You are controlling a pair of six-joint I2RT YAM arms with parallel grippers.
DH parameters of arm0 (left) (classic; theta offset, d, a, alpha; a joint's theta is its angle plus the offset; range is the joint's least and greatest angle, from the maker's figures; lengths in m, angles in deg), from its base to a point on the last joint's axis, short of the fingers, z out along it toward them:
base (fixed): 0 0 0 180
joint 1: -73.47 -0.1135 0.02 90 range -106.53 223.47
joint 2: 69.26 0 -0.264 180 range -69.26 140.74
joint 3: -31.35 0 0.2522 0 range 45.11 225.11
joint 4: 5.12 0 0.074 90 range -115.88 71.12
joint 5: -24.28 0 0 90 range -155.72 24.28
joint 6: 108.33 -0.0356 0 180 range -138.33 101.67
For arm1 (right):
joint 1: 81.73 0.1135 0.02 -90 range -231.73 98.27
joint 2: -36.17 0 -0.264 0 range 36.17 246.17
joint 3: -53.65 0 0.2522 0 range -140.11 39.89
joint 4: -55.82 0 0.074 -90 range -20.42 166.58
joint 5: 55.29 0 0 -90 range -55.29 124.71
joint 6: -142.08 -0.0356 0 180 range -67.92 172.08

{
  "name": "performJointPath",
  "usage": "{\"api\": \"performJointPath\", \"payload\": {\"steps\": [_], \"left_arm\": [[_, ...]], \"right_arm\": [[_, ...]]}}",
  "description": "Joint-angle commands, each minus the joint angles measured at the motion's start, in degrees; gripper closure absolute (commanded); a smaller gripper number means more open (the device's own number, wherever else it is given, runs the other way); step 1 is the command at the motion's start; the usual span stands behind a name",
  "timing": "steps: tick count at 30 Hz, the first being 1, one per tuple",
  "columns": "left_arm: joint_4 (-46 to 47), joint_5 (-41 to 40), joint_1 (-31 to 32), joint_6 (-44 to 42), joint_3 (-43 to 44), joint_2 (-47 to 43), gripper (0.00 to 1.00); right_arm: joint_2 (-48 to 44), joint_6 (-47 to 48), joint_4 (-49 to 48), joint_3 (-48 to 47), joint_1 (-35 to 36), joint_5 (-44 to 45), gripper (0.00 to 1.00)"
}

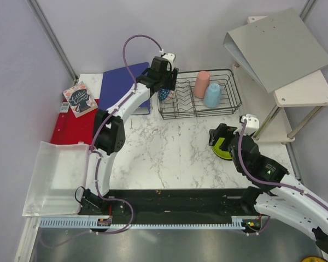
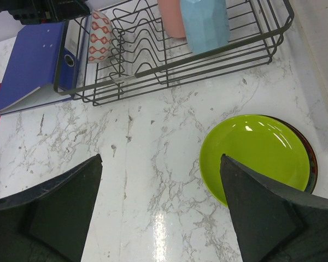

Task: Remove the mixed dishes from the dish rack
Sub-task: Pick up the bowl from the dish rack.

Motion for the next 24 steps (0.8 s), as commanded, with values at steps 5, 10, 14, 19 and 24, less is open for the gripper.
{"api": "performJointPath", "payload": {"steps": [5, 10, 14, 19, 24], "left_arm": [[2.81, 1.81, -0.61, -1.02, -0.85, 3.72, 0.40], [2.98, 2.43, -0.61, -0.57, -1.11, 4.78, 0.46], [2.98, 3.13, -0.61, -0.13, -1.55, 5.04, 0.56], [3.07, 4.10, -0.61, 0.48, -3.13, 5.57, 0.68], [3.42, 6.56, -0.61, 1.19, -4.80, 5.57, 0.81]], "right_arm": [[0.17, 0.73, -2.30, -0.36, -0.02, -0.04, 0.04], [1.13, 0.91, -2.65, -0.19, -0.02, 0.05, 0.04], [1.40, 1.08, -3.17, 0.34, 0.07, 0.22, 0.04], [1.66, 1.35, -3.53, 0.52, -0.02, 0.31, 0.04], [1.31, 1.35, -3.53, 0.60, -0.02, 0.22, 0.04]]}}
